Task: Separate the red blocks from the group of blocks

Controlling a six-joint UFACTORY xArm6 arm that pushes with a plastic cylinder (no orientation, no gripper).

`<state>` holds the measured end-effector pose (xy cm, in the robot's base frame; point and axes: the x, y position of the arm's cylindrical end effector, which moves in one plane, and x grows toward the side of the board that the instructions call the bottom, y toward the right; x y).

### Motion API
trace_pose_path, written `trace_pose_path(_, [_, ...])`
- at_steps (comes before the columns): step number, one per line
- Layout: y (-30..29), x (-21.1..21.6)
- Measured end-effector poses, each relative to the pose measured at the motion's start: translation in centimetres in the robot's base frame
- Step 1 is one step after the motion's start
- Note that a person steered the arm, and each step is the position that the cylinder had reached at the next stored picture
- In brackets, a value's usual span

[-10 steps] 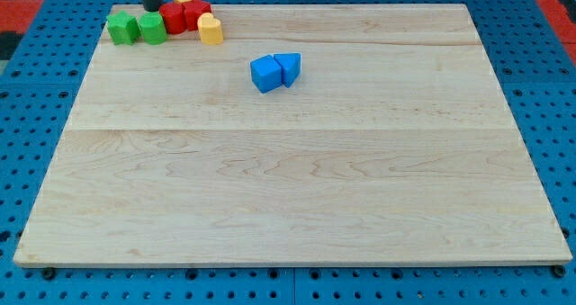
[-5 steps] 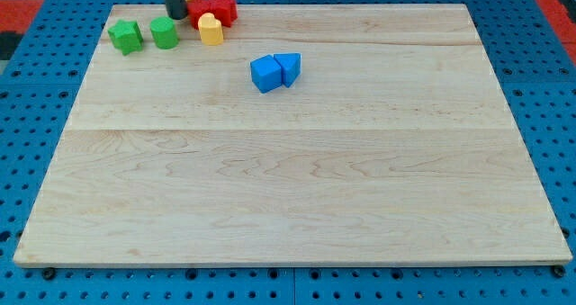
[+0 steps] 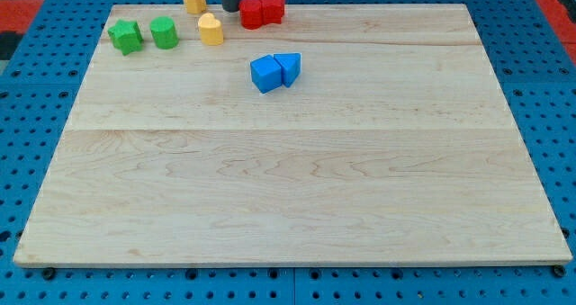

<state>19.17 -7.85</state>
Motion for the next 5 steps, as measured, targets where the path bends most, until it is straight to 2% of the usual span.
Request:
trace_pose_path(2, [3.3,0.0])
trace_pose_path(4, [2.6,0.0])
trace_pose_path(5, [5.3,0.2])
